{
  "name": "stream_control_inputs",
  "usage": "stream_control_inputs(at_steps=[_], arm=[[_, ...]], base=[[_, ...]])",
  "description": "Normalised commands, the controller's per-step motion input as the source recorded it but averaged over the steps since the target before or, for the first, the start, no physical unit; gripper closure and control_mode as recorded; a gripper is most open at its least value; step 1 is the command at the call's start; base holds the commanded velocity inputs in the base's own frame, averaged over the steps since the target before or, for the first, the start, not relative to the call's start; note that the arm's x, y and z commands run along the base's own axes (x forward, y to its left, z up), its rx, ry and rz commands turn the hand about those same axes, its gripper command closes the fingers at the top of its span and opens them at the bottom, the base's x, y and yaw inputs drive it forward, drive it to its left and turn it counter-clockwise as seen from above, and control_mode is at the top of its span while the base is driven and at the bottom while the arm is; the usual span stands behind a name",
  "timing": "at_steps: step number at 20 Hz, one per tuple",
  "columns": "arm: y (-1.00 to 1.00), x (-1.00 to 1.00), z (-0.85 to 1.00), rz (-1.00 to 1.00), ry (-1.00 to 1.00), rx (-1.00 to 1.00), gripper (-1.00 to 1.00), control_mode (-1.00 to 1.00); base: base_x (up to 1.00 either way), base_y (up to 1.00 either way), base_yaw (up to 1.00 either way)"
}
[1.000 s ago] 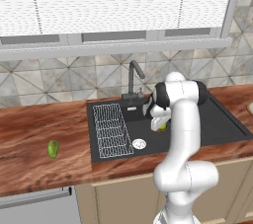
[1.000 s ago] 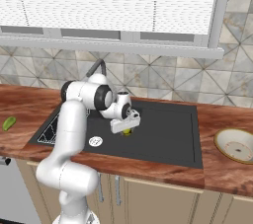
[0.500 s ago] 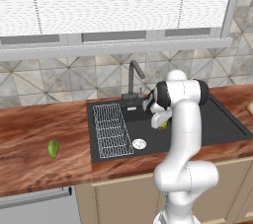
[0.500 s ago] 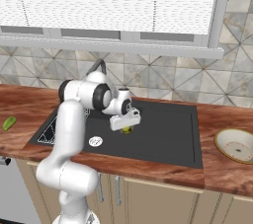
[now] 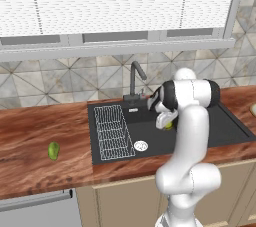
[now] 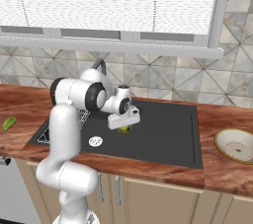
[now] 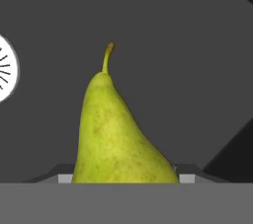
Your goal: Remove the mango and pear from the sink. Then move the bowl and cup from the counter to the sink for washing.
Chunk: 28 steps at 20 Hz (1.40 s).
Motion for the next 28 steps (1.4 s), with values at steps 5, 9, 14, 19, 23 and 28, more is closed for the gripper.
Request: stream_control_inputs(at_steps=[5,9,14,19,23,28], arm=[[0.00,-0.36,0.46,0.00,-0.04,0.00,1.00,-1.00],[0.00,-0.38,0.49,0.00,-0.06,0.00,1.00,-1.00],[0.01,-0.40,0.40,0.00,-0.03,0.00,1.00,-1.00],[0.03,-0.43,0.32,-0.04,-0.05,0.00,1.00,-1.00],[0.10,-0.48,0.29,-0.08,-0.10,0.03,1.00,-1.00],[0.20,-0.44,0.31,-0.11,-0.06,0.01,1.00,-1.00]], base=[[0.00,0.00,0.00],[0.00,0.00,0.00],[0.00,0.00,0.00],[0.00,0.00,0.00],[0.00,0.00,0.00],[0.00,0.00,0.00]])
